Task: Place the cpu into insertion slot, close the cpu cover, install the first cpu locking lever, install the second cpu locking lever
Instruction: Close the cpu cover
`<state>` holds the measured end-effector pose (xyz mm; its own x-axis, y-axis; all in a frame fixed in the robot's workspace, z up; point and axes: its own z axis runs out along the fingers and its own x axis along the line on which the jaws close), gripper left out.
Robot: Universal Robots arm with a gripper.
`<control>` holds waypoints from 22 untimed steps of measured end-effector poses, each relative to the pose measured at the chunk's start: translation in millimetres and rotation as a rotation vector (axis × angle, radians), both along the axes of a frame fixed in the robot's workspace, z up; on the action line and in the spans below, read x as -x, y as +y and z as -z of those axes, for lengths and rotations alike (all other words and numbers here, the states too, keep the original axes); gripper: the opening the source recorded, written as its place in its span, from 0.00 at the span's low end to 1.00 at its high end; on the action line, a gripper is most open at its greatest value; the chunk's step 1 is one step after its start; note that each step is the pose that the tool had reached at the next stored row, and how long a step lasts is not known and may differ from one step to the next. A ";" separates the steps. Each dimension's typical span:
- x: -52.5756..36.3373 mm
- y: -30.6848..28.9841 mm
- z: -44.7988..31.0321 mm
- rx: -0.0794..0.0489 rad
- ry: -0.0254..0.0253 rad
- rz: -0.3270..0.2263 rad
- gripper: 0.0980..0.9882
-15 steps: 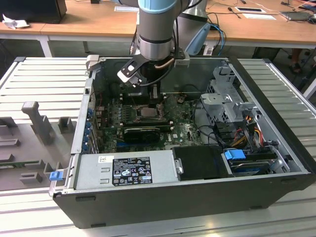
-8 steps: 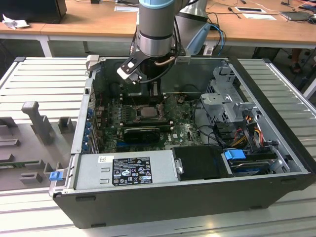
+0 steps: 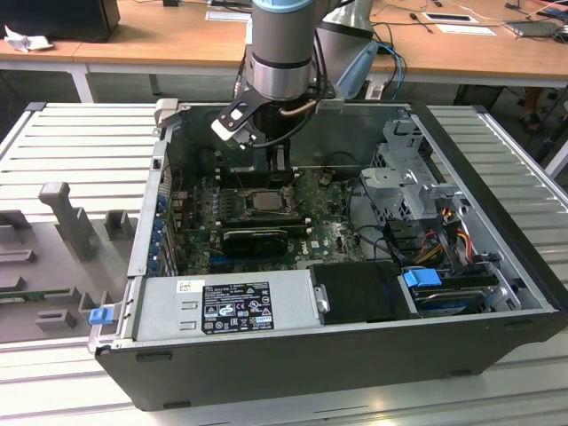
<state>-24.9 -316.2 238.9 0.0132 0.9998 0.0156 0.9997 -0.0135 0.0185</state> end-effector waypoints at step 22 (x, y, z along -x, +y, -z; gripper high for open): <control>-3.6 0.1 -17.5 0.000 0.0001 0.000 0.01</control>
